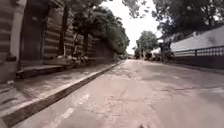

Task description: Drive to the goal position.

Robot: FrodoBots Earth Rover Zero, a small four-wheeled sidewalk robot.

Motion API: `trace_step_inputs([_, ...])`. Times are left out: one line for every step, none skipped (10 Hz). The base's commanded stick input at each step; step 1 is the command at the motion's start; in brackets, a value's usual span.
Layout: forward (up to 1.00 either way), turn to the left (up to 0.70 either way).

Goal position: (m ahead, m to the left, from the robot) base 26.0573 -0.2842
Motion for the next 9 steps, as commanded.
trace_step_inputs([0.70,-0.13])
trace_step_inputs([0.70,-0.09])
trace_step_inputs([0.70,-0.05])
trace_step_inputs([0.70,0.00])
trace_step_inputs([0.70,0.00])
trace_step_inputs([0.70,0.00])
trace_step_inputs([0.70,0.00])
trace_step_inputs([0.70,0.00])
trace_step_inputs([0.70,0.00])
